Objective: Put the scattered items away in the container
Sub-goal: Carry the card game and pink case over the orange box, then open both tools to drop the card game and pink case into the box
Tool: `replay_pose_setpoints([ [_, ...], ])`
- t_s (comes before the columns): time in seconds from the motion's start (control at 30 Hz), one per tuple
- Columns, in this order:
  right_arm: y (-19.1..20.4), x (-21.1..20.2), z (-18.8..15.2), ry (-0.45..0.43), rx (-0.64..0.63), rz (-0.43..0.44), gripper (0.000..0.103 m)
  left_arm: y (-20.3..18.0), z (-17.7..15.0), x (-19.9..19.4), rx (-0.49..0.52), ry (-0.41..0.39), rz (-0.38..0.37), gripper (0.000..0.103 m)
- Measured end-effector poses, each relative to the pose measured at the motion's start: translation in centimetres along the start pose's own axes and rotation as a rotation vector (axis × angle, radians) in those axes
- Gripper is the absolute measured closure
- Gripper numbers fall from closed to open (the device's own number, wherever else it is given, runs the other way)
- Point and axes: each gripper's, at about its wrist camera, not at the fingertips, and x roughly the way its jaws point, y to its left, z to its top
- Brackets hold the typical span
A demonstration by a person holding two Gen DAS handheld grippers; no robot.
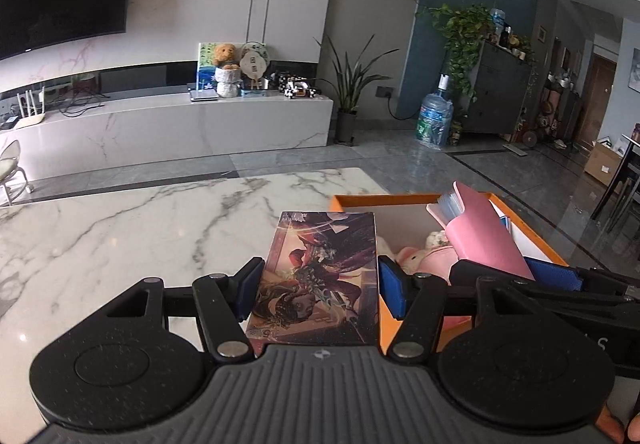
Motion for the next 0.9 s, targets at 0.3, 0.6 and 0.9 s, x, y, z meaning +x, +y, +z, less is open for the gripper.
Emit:
replay_pose_setpoints([
  [0.3, -6.4, 1.2, 2.6, -0.001, 0.011, -0.102, 0.023, -5.2, 2.0, 5.8, 0.04, 0.046, -0.083, 0.033],
  [0.6, -10.9, 4.3, 4.2, 0.036, -0.006, -0.153, 0.023, -8.0, 2.1, 11.0, 0.076, 0.109, -0.106, 0.033],
  [0.9, -14.5, 8.2, 3.7, 0.179, 0.08, -0.139, 0.023, -8.7, 0.8, 14.9, 0.097, 0.183, -0.098, 0.033],
])
